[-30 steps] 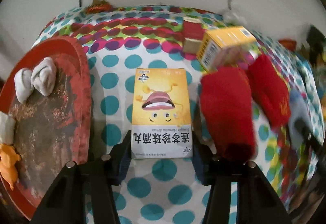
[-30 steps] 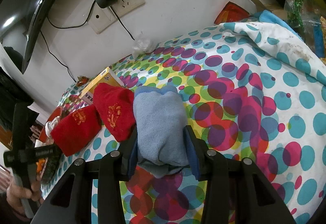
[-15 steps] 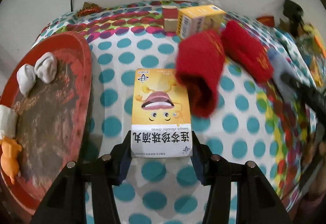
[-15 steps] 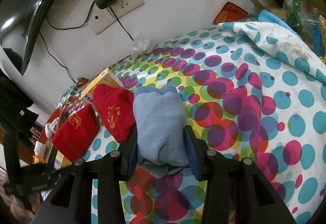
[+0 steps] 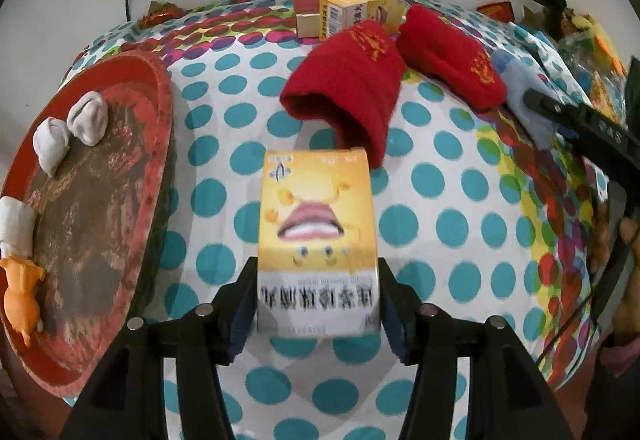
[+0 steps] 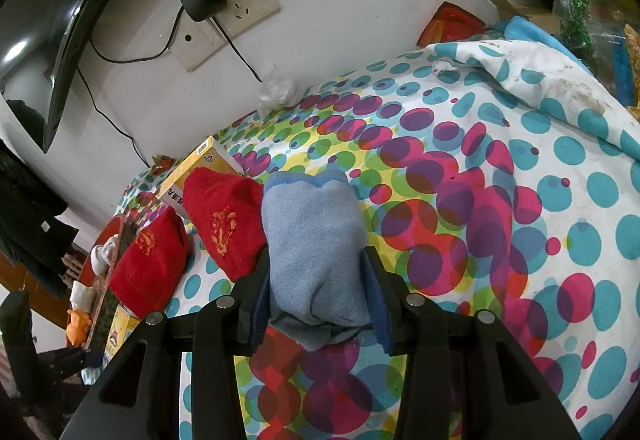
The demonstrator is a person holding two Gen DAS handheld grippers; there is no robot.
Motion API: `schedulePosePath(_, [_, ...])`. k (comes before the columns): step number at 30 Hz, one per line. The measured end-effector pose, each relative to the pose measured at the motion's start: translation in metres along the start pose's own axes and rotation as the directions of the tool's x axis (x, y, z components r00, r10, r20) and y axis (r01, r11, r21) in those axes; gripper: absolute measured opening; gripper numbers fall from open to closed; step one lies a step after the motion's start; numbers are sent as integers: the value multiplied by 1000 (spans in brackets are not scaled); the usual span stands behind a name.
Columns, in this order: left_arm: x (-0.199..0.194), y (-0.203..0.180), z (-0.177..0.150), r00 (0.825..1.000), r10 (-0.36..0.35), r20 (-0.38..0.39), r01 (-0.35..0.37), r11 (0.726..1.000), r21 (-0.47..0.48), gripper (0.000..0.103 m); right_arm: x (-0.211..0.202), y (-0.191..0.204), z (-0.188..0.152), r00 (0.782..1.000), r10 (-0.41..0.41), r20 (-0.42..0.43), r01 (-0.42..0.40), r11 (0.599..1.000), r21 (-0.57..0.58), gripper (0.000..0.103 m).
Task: Organize objects
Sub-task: 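Grasp the yellow medicine box with the left gripper, then carry the yellow box onto the red tray and open the left gripper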
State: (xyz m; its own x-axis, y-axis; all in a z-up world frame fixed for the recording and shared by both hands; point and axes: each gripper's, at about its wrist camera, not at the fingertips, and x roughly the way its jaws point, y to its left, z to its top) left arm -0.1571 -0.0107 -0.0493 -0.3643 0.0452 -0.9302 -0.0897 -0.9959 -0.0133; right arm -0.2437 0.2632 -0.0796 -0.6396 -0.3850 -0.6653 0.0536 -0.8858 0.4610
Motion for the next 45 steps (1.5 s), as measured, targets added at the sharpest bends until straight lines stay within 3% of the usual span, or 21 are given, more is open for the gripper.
schedulePosePath(13, [-2, -2, 1, 997, -12, 70, 7, 997, 72, 52, 1, -1, 0, 1000, 2, -1, -2, 1000, -2, 40])
schedulePosePath(26, [-14, -7, -13, 997, -38, 65, 31, 994, 109, 52, 1, 2, 0, 1000, -13, 0, 13, 1000, -8, 40])
schedulePosePath(39, [-47, 7, -21, 993, -61, 103, 52, 995, 88, 52, 3, 9, -1, 998, -64, -2, 63, 997, -45, 40])
schedulePosePath(45, [-64, 25, -21, 990, -24, 135, 16, 998, 60, 52, 3, 10, -1, 998, -67, -2, 67, 997, -46, 40])
